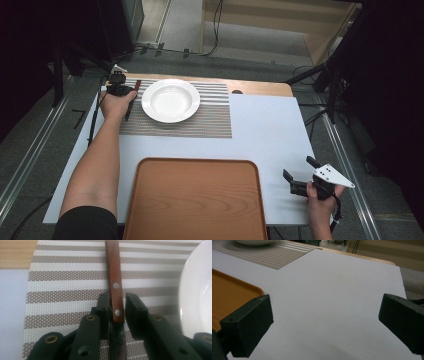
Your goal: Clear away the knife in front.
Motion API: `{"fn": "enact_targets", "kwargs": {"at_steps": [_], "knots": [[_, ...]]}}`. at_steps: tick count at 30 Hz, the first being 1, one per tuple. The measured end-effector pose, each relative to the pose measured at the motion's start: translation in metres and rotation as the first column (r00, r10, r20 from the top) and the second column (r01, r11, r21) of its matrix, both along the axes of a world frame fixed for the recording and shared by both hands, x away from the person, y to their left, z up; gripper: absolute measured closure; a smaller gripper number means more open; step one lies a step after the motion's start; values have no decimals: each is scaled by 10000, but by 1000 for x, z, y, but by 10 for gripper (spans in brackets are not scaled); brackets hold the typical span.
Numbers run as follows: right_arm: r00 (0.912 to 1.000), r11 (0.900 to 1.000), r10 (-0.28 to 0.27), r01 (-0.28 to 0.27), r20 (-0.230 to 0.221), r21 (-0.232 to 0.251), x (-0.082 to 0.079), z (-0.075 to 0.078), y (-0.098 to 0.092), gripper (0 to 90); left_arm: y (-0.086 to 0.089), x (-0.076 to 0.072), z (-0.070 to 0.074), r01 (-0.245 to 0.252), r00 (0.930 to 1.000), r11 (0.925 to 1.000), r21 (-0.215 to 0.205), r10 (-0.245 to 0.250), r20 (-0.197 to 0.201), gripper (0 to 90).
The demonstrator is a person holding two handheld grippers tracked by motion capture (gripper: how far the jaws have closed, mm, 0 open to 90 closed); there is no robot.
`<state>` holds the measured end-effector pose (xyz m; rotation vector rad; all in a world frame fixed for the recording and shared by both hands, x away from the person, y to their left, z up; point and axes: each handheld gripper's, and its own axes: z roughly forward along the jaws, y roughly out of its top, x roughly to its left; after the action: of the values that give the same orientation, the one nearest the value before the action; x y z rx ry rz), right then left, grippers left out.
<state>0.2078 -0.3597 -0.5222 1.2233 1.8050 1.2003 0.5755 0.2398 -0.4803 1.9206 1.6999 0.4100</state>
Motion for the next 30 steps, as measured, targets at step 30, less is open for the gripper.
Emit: {"fn": "enact_targets", "kwargs": {"at_steps": [30], "knots": [[10000, 10000, 46, -47, 62, 47, -1, 0, 0, 0, -9, -23, 38, 1357, 9907, 9903, 289, -1360, 72, 764]]}}
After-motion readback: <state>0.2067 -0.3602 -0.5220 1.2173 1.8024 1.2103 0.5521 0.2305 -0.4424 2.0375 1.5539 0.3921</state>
